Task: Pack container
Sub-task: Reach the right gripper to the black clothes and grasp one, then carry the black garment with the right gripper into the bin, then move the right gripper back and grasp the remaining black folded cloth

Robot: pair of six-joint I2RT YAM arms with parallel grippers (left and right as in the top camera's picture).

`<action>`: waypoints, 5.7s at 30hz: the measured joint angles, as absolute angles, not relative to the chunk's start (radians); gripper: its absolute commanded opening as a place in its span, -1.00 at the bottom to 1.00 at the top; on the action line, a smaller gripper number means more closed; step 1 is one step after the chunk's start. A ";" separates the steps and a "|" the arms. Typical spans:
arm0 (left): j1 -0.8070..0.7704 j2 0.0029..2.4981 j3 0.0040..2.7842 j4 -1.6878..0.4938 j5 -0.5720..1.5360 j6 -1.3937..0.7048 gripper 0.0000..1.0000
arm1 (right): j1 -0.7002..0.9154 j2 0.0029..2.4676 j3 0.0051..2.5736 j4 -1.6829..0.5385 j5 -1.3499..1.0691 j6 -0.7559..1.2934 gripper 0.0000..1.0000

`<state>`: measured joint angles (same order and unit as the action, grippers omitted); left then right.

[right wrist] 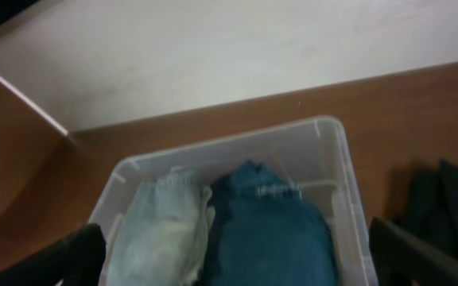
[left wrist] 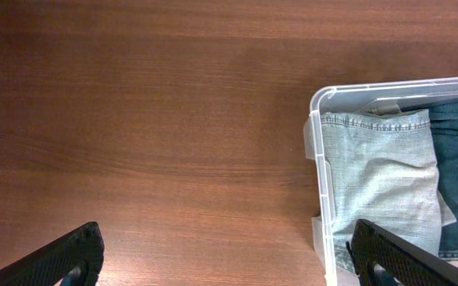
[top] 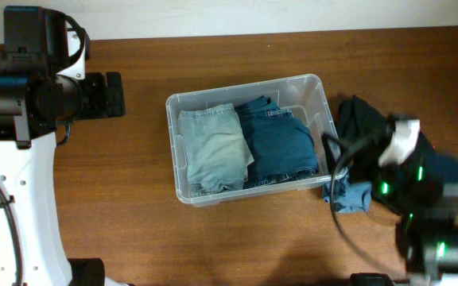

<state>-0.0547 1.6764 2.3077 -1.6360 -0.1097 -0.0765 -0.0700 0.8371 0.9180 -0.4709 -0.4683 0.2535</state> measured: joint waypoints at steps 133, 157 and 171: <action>-0.055 1.676 2.308 -1.636 -0.109 -0.076 0.99 | 0.238 1.741 1.043 -0.180 -0.702 0.369 0.18; -0.055 1.676 2.308 -1.636 -0.109 -0.076 0.99 | 0.105 1.319 1.242 -0.612 -0.207 0.304 0.91; -0.055 1.676 2.308 -1.636 -0.109 -0.076 0.99 | -0.519 1.641 1.242 -0.659 -0.366 0.244 0.97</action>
